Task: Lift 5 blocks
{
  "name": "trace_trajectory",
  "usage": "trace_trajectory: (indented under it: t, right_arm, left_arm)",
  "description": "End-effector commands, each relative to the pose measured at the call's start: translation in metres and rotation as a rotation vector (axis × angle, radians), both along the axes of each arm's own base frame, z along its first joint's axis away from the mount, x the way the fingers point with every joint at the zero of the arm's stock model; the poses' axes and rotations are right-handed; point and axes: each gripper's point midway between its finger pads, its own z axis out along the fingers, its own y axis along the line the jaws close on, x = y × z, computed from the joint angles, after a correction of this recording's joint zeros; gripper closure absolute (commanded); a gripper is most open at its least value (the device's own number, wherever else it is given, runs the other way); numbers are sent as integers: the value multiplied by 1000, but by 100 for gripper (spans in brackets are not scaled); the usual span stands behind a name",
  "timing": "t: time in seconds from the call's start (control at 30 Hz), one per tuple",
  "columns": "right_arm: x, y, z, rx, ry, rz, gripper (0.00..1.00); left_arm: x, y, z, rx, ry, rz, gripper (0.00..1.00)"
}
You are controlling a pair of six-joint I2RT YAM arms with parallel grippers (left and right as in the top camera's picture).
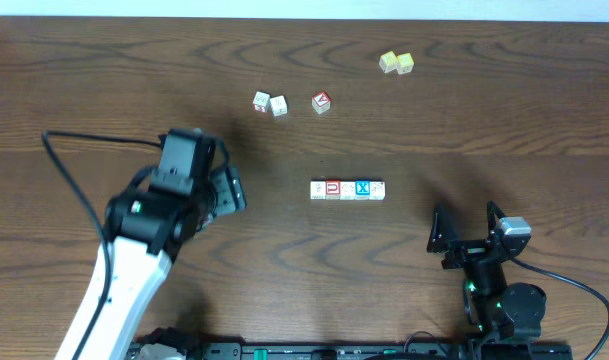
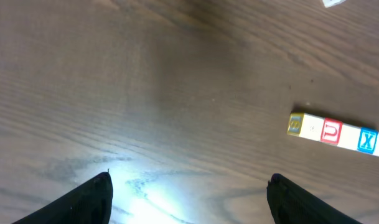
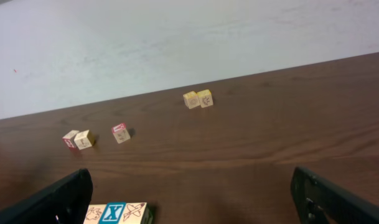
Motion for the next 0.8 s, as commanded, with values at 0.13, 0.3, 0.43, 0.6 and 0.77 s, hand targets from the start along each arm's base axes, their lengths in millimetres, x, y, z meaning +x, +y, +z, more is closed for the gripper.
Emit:
trace_trajectory:
  t: [0.13,0.3,0.43,0.6,0.77]
  right_arm:
    - [0,-4,-1,-13,-2,-19,1]
    - [0,-4,-1,-13,-2,-19,1]
    - [0,-4,-1,-13,-2,-19,1]
    - [0,-4,-1,-13,-2,-19,1]
    - [0,-4,-1,-13,-2,-19,1]
  left_arm:
    - [-24,0,-7,6,-228,-243,20]
    - [-42,18,-14,9,-405,-225,20]
    - [-52,33,-5,24,-540,-160,20]
    - [-58,39,17,41,-701,-135,20]
    - [-56,41,23,72,-806,-142,20]
